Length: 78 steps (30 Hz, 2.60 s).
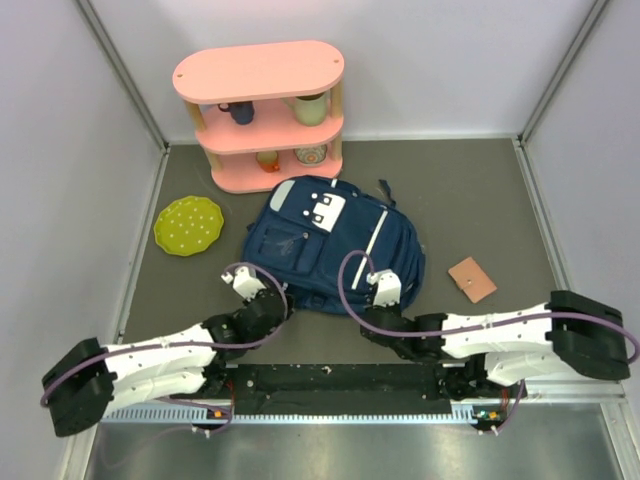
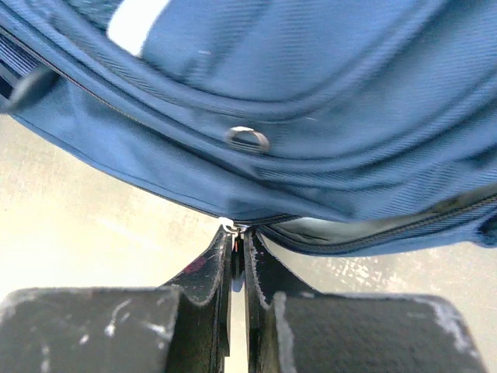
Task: Pack the student bag
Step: Zip the student bag at the center of the board.
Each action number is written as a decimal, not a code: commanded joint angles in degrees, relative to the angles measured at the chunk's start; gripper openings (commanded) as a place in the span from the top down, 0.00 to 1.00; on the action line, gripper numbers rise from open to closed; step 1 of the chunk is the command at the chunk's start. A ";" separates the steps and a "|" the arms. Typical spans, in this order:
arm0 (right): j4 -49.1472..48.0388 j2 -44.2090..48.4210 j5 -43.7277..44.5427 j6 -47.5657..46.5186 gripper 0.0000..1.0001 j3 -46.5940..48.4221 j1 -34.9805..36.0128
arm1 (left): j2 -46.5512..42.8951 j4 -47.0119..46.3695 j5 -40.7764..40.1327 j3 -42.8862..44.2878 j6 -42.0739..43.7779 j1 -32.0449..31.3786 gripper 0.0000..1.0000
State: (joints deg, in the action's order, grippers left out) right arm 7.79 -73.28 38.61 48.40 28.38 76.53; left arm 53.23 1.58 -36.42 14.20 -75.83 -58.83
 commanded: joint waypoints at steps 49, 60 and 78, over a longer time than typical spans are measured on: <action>-11.13 16.58 -13.65 -7.44 1.00 -10.19 -2.79 | 22.78 -43.85 -9.28 -2.94 -16.01 -13.86 0.25; -7.97 18.87 -13.03 -9.11 1.00 -10.45 -2.97 | 18.59 -32.43 1.23 -1.89 -4.53 -10.35 1.00; -10.34 18.00 -14.26 -8.94 1.00 -8.96 8.98 | 9.91 -33.94 49.70 -6.28 32.25 12.83 1.00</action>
State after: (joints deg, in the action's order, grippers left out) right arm -1.13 -54.11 25.74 40.49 16.62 82.96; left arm 69.56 -34.33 3.55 10.00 -49.67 -51.57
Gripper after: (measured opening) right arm 0.030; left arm 0.037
